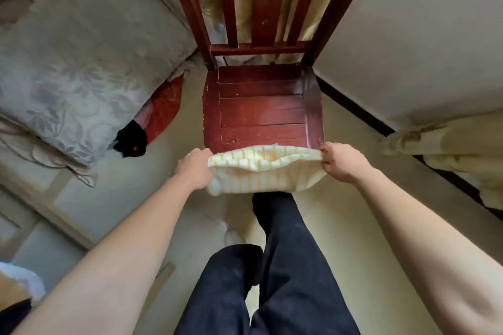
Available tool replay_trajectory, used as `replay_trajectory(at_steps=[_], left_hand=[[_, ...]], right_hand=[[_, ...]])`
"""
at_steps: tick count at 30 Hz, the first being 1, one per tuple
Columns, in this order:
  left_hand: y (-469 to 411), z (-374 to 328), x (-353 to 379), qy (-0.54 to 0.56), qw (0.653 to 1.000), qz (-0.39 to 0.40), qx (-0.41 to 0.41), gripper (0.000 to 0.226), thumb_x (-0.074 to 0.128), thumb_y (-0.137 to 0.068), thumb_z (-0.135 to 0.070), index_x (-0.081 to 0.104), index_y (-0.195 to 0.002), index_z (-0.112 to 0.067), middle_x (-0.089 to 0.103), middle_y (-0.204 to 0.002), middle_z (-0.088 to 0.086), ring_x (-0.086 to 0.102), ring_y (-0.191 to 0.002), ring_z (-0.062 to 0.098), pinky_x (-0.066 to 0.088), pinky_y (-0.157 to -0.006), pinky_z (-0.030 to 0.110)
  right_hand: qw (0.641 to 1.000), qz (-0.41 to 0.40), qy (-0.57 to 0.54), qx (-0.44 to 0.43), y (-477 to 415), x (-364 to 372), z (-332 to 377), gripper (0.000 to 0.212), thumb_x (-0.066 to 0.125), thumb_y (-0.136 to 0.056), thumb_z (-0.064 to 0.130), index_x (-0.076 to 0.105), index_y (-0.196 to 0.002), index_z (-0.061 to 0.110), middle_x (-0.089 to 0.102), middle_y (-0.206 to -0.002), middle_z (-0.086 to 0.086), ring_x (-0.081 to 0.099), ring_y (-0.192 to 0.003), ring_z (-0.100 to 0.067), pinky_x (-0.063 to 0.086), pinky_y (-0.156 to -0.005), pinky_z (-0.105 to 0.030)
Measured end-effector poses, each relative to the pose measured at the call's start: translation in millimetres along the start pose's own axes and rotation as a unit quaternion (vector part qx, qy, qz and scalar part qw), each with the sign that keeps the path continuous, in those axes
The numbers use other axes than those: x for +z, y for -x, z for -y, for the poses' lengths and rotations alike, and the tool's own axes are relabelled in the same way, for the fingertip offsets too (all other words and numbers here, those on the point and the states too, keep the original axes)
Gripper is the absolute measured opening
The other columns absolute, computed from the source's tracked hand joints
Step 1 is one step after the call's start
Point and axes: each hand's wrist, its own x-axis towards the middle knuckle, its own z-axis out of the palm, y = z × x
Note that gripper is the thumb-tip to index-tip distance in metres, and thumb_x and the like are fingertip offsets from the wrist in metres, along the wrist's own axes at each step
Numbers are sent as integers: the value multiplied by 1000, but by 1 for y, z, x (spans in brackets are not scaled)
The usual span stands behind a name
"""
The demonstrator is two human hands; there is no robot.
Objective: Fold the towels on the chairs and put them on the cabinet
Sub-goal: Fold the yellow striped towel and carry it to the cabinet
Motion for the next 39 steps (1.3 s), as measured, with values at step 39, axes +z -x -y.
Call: replay_trajectory(at_steps=[39], left_hand=[[-93, -57, -174, 149, 899, -411, 34, 34, 47, -81, -10, 59, -113, -12, 62, -116, 13, 56, -108, 35, 38, -89, 37]], right_hand=[[920, -369, -130, -21, -89, -174, 49, 39, 50, -84, 26, 61, -119, 15, 63, -118, -12, 57, -109, -31, 45, -90, -37]])
